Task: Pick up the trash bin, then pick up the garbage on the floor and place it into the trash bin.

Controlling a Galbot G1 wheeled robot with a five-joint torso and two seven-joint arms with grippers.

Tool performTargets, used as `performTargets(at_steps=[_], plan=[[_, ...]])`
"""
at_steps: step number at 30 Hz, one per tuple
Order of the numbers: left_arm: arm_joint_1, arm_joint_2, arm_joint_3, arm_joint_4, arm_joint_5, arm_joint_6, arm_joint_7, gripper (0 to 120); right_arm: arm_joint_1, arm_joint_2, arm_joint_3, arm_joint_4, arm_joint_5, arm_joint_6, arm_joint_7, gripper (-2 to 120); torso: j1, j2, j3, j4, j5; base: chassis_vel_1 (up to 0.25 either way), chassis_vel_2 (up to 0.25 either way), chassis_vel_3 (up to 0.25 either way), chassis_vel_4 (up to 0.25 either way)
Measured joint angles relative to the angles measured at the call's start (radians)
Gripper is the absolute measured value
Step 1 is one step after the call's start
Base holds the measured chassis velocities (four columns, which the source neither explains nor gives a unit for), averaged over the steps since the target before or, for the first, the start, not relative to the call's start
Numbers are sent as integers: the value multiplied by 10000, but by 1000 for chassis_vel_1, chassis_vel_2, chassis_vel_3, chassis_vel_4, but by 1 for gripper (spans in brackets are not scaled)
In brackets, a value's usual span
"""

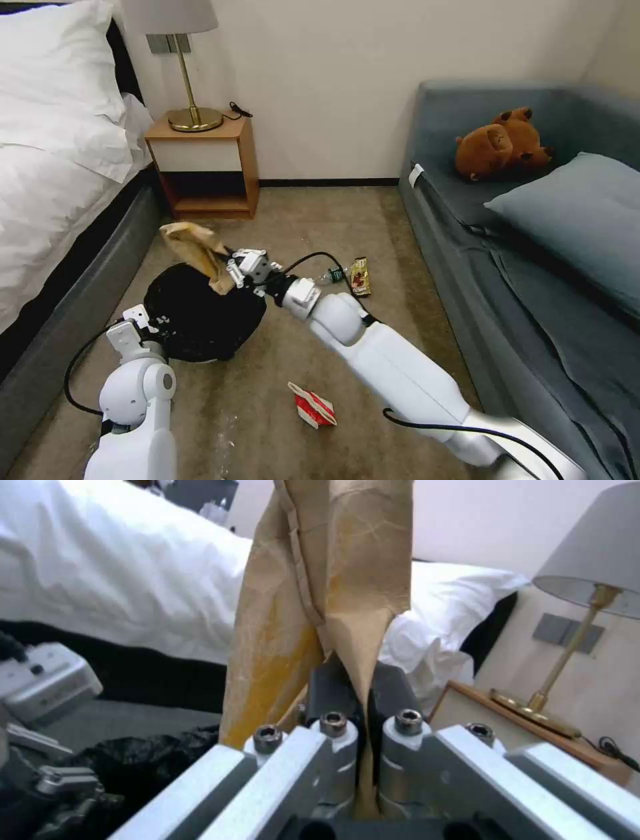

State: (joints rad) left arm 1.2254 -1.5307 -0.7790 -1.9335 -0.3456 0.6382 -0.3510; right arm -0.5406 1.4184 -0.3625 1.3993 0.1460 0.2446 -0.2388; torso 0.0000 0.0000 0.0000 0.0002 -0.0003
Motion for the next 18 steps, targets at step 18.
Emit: performTargets(at_steps=[18], plan=[[-10,-130,139,-8,168,-45,0,3,26,810,-90,-1624,-615,490,-248,0,0,0,0,-2,2,0,0,0,0]])
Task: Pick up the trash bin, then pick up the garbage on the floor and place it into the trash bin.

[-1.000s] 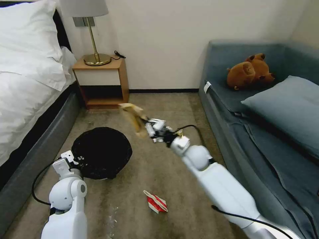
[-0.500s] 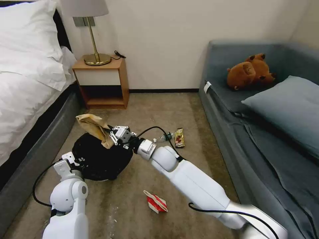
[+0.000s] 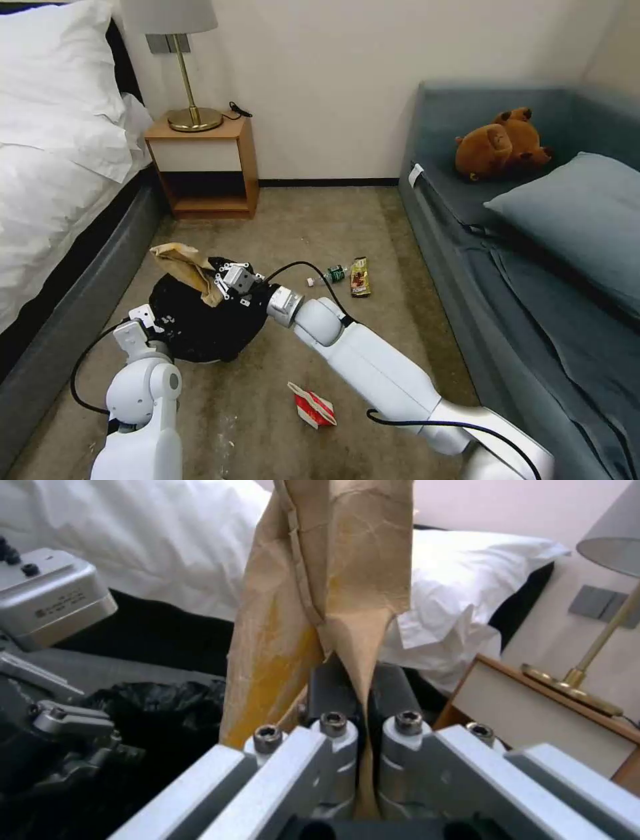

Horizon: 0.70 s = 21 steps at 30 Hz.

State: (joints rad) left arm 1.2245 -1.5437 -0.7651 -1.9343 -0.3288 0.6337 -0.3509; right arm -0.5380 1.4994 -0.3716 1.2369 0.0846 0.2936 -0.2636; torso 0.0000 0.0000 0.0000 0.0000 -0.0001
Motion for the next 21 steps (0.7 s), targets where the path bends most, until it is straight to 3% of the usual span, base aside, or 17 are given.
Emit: performTargets(at_steps=[13,21], plan=[[65,-49,0,-23,14,-22,0,3,-68,182,61,-189,-385,161,126,0,0,0,0,0,0,0,0,0,0],[63,-66,-2,-28,14,-23,4,3,-172,67,44,-73,-447,122,267,28,0,1,0,0,1,0,0,0,0]])
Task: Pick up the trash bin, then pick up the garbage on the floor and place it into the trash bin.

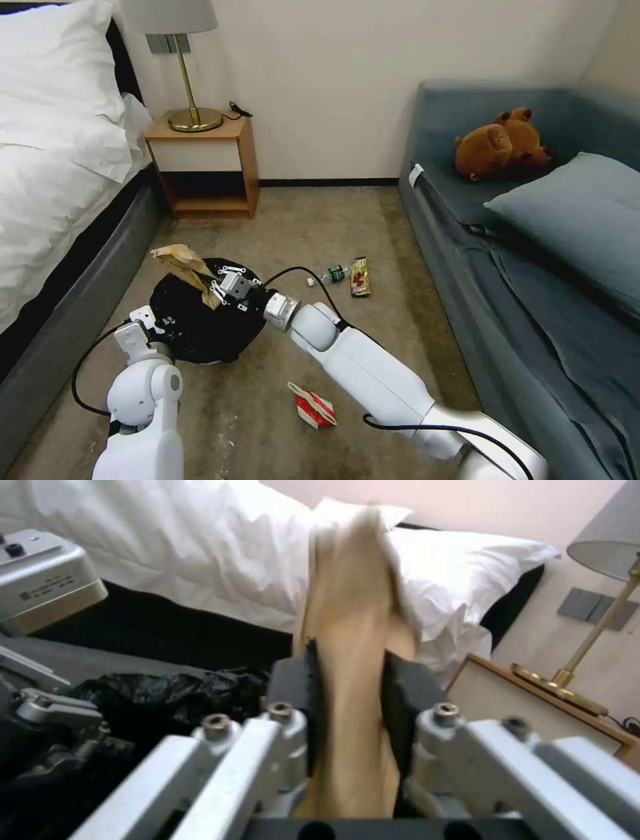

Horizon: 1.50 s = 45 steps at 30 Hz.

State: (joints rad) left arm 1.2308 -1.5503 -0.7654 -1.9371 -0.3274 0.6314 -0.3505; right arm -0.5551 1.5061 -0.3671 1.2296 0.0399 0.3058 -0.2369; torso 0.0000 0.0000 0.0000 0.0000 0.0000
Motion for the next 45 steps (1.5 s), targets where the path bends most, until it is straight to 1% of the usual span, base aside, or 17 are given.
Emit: performTargets(at_steps=[1,4,6,9,12,15,17,20,28,34,35,36,37,41,42,43,45], plan=[[8,-1,0,0,0,0,2,3,-6,-36,0,4,1,-14,0,36,0,0,0,0,0,0,0,0,0],[9,0,0,0,0,0,2,3,-10,-51,0,5,1,-17,0,39,0,-1,0,0,0,0,0,0,0],[-6,-2,4,16,10,0,4,3,-21,-79,16,10,10,-21,29,52,0,-1,0,0,0,0,0,0,0],[-17,-3,8,30,22,0,4,3,-25,-79,27,33,44,-33,78,57,0,0,0,0,0,0,0,0,0],[-42,-4,22,54,31,-1,5,3,-21,-80,57,83,74,-78,110,74,0,0,0,0,0,0,0,0,0],[-41,-4,22,64,34,0,5,3,-17,-92,61,112,76,-88,109,79,0,0,0,0,0,0,0,0,0],[-39,-2,10,91,38,-5,6,3,-12,-144,95,209,103,-145,106,93,0,0,0,0,0,0,0,0,0],[-43,2,8,98,38,-9,5,3,46,-201,75,212,108,-163,111,99,0,-1,0,0,0,0,0,0,0],[0,33,-12,122,35,-17,12,3,245,-340,116,193,63,-279,114,100,0,0,0,0,0,0,0,0,0],[6,147,-77,96,-20,-18,36,3,410,-452,562,134,-1197,-846,1016,100,0,0,0,0,0,0,0,0,0],[6,147,-77,96,-20,-18,36,3,410,-452,562,134,-1197,-846,1016,100,0,0,0,0,0,0,0,0,0],[-5,176,-118,95,-39,-18,51,3,463,-539,843,208,-2057,-1424,1552,100,0,0,0,0,0,0,0,0,0],[0,188,-143,95,-58,-14,57,3,503,-625,1171,230,-3008,-1772,1753,100,0,0,0,0,1,0,0,0,0],[26,188,-154,95,-72,-13,73,3,515,-792,1470,274,-3710,-2167,1922,100,0,-1,1,-1,1,0,0,0,0],[37,188,-160,99,-74,-13,83,3,471,-920,1535,412,-3893,-2624,2069,100,0,0,0,-1,1,0,0,0,0],[37,188,-160,99,-74,-13,83,3,471,-920,1535,412,-3893,-2624,2069,100,0,0,0,-1,1,0,0,0,0],[52,205,-182,130,-68,-15,98,3,283,-1194,1636,702,-4143,-3383,2041,100,0,-1,0,-1,1,0,0,0,0]])
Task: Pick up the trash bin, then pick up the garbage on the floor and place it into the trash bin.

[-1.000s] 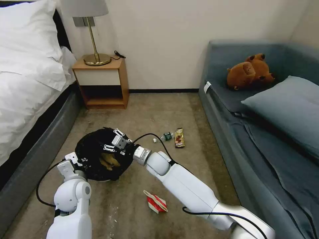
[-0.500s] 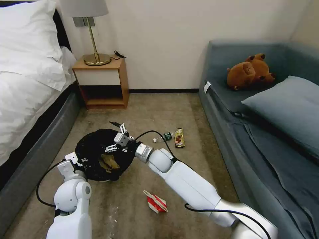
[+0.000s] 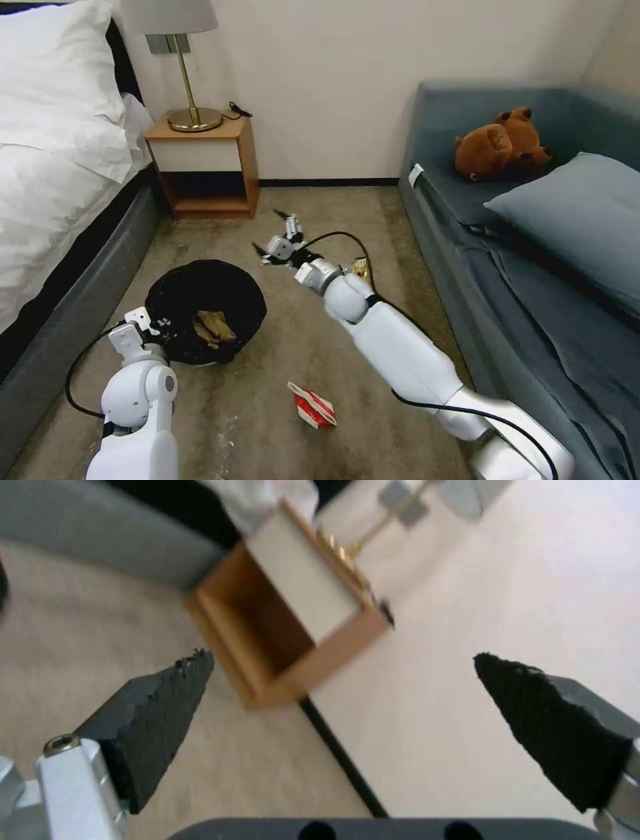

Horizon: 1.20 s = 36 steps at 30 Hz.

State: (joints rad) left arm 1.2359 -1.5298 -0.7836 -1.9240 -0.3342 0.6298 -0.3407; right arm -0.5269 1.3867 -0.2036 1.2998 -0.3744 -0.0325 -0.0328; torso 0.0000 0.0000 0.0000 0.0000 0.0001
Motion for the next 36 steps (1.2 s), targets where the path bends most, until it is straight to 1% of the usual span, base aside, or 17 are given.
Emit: performTargets(at_steps=[2,4,5,8,9,11,12,14,17,20,21,22,23,25,26,28,36], plan=[[-2,8,-9,9,2,0,3,3,-83,-86,78,92,-118,-134,-200,100,0,0,0,0,0,0,0,0,0],[-19,33,-27,17,8,0,7,3,-274,-256,294,250,-338,-200,-889,100,0,0,0,-1,1,0,0,0,0],[-19,33,-27,17,8,0,7,3,-274,-256,294,250,-338,-200,-889,100,0,0,0,-1,1,0,0,0,0],[-6,42,-32,12,30,0,8,3,-467,-500,605,448,-739,-145,-2220,100,0,0,0,1,1,0,0,0,0],[-6,42,-32,12,30,0,8,3,-467,-500,605,448,-739,-145,-2220,100,0,0,0,1,1,0,0,0,0],[41,39,-40,-10,45,0,8,3,-614,-781,1081,731,-1350,176,-4132,100,0,0,0,-1,0,0,0,0,0],[41,39,-40,-10,45,0,8,3,-614,-781,1081,731,-1350,176,-4132,100,0,0,0,-1,0,0,0,0,0],[54,37,-50,-10,47,0,13,3,-680,-946,1447,848,-1441,725,-5836,100,0,0,0,0,-1,0,0,0,0],[54,35,-53,-10,54,-1,12,3,-723,-1007,1549,879,-1284,808,-6329,100,0,0,0,0,0,0,0,0,0],[84,29,-45,-10,87,-7,24,3,-897,-1208,1746,843,-421,804,-7392,100,0,0,-1,0,0,0,0,0,0],[84,29,-45,-10,87,-7,24,3,-897,-1208,1746,843,-421,804,-7392,100,0,0,-1,0,0,0,0,0,0],[97,28,-46,-10,91,-12,25,3,-944,-1259,1839,767,-330,1024,-7862,100,-1,0,-1,1,-1,0,0,0,0],[97,28,-46,-10,91,-12,25,3,-944,-1259,1839,767,-330,1024,-7862,100,-1,0,-1,1,-1,0,0,0,0],[104,28,-49,-10,91,-19,25,3,-1053,-1287,2103,603,-243,1566,-8974,100,0,0,-1,0,-1,0,0,0,0],[104,28,-49,-10,91,-19,25,3,-1053,-1287,2103,603,-243,1566,-8974,100,0,0,-1,0,-1,0,0,0,0],[76,-6,-28,-21,87,-20,21,3,-1240,-1297,2202,460,-139,1815,-9788,100,0,0,0,1,-1,0,0,0,0],[83,-52,25,-61,85,-21,9,3,-1770,-1150,2411,-411,209,1934,-10532,100,0,0,0,1,-1,0,0,0,0]])
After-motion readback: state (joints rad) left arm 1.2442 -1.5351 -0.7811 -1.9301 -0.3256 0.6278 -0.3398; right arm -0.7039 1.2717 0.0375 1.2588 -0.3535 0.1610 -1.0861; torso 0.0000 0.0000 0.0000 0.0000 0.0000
